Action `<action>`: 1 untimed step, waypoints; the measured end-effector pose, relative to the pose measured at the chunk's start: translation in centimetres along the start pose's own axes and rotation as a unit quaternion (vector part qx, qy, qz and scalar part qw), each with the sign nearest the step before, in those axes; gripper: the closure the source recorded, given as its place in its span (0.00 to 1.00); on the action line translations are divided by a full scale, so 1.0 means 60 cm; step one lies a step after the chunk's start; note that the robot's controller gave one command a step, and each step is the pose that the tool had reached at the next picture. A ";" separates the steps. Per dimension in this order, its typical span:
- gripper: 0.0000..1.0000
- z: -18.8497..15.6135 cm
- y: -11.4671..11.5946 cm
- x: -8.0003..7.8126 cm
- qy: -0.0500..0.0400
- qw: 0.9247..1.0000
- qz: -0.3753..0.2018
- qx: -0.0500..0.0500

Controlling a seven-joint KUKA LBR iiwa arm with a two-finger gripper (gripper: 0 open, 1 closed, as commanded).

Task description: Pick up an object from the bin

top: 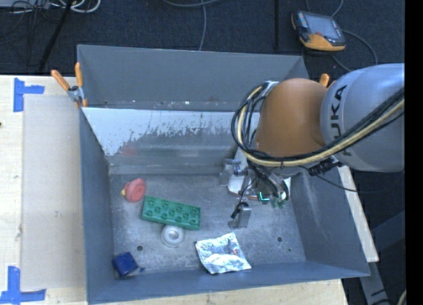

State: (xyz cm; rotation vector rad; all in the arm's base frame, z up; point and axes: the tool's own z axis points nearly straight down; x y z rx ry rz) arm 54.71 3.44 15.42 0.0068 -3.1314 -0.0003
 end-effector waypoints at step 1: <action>0.00 0.139 0.011 0.114 -0.012 0.991 -0.130 0.001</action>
Offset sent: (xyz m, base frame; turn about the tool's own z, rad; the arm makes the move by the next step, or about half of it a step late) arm -0.0734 0.0065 -0.0842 -0.2636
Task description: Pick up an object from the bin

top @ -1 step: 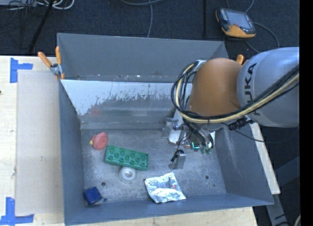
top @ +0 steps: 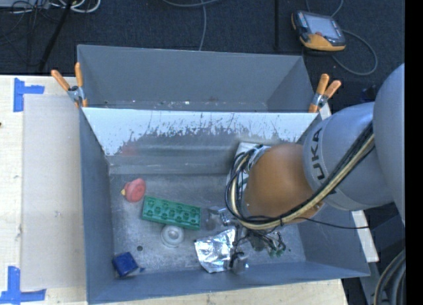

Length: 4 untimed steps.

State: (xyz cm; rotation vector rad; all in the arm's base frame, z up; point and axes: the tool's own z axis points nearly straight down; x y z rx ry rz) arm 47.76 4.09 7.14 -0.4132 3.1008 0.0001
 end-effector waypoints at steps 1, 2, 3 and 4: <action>0.00 -0.048 0.001 -0.012 0.006 0.998 0.056 -0.001; 0.00 -0.048 0.003 -0.004 0.008 0.993 0.115 0.000; 0.00 0.001 0.002 0.005 0.003 0.982 0.190 0.000; 0.00 0.001 0.001 0.003 0.002 0.982 0.190 0.000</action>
Offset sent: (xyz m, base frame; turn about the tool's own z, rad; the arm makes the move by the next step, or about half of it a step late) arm 0.0056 0.0021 0.0286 0.1126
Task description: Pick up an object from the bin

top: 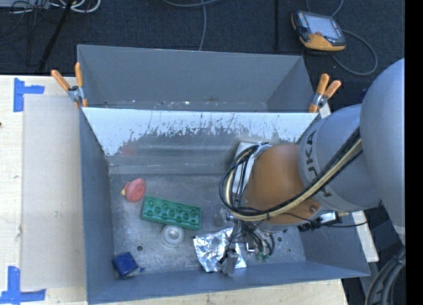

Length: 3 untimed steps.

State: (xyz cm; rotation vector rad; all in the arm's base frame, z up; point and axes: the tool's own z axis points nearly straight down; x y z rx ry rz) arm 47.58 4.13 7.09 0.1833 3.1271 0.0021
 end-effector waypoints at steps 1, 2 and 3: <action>1.00 0.001 0.000 0.002 0.001 1.000 0.000 0.000; 1.00 -0.060 0.000 0.000 0.004 1.000 0.000 0.000; 1.00 -0.079 -0.001 0.000 0.004 1.000 0.000 0.001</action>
Offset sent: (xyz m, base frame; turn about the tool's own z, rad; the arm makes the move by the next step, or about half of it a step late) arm 0.0000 0.0000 0.0000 0.0000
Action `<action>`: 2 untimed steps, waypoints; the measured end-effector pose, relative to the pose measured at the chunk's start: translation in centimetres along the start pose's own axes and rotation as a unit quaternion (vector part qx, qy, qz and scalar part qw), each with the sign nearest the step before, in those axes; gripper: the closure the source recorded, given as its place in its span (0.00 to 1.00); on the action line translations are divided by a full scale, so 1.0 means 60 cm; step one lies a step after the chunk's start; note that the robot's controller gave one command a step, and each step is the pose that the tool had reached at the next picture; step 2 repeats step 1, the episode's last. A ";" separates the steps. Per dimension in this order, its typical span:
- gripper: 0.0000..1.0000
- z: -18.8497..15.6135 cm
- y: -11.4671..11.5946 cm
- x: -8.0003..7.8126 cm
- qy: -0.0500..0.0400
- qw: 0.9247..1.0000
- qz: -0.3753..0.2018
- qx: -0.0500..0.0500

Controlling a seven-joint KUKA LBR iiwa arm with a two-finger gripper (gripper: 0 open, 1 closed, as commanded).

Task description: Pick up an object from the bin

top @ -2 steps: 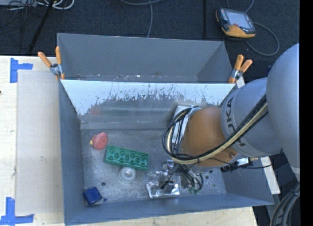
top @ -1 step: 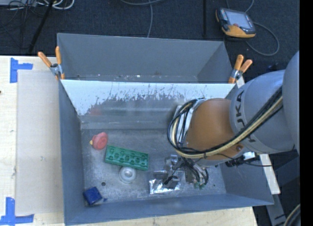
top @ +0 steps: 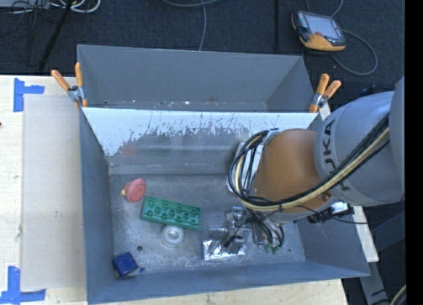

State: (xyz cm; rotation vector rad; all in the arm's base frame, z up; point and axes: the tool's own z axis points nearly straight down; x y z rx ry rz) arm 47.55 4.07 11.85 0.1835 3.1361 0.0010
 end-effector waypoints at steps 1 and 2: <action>1.00 -0.021 -0.001 -0.001 0.000 1.000 0.000 0.000; 1.00 -0.021 -0.001 -0.001 0.000 1.000 0.000 0.000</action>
Offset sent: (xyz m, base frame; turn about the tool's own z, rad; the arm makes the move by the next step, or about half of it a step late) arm -0.0002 -0.0001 0.0129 0.0000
